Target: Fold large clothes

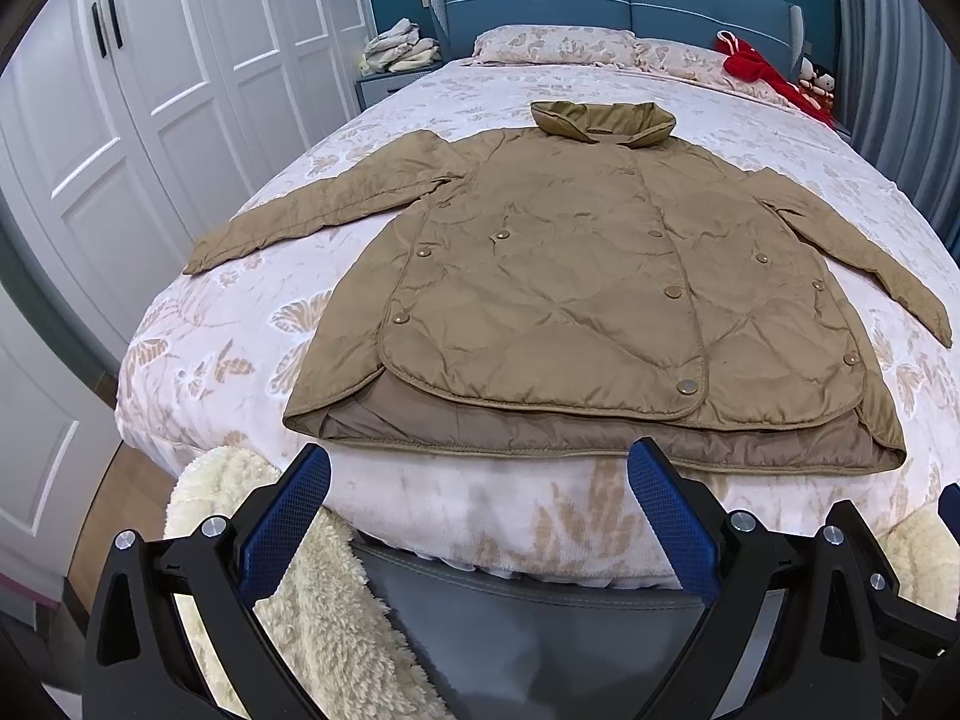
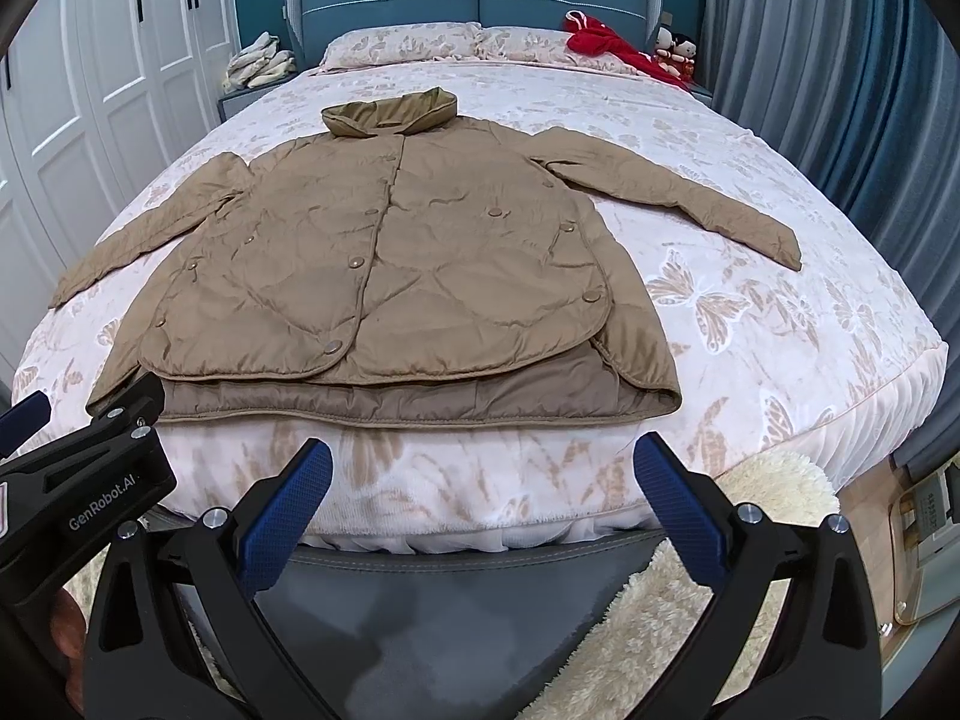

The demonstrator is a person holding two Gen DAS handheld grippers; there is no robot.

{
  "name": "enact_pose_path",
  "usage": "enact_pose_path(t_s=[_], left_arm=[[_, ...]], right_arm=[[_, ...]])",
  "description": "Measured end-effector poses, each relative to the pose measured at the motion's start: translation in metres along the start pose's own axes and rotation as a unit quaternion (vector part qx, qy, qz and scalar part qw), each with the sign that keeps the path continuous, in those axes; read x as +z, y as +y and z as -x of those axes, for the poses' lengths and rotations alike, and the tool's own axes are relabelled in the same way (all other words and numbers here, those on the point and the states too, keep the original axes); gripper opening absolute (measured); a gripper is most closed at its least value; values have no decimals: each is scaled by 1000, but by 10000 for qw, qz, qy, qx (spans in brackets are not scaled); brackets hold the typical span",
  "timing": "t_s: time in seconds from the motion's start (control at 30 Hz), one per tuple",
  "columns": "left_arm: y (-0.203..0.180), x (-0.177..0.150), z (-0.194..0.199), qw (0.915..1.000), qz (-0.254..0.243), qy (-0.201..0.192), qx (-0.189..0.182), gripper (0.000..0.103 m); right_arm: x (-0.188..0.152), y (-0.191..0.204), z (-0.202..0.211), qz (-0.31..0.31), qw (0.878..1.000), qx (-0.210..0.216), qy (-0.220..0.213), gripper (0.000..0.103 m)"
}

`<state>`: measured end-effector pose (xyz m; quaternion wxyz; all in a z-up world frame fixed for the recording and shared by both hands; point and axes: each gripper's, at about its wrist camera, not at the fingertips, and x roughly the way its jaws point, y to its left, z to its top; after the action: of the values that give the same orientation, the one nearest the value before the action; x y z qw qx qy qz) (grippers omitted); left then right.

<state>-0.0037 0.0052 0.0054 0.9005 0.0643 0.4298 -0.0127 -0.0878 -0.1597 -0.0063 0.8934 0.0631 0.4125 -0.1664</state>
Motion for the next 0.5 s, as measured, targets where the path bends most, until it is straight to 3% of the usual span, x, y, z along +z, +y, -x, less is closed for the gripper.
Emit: enact_pose_path(t_s=[0.5], left_arm=[[3,-1,-1,10000,8,-8,8,97]], right_arm=[[-3,0,-2,8,10000,3,13,98]])
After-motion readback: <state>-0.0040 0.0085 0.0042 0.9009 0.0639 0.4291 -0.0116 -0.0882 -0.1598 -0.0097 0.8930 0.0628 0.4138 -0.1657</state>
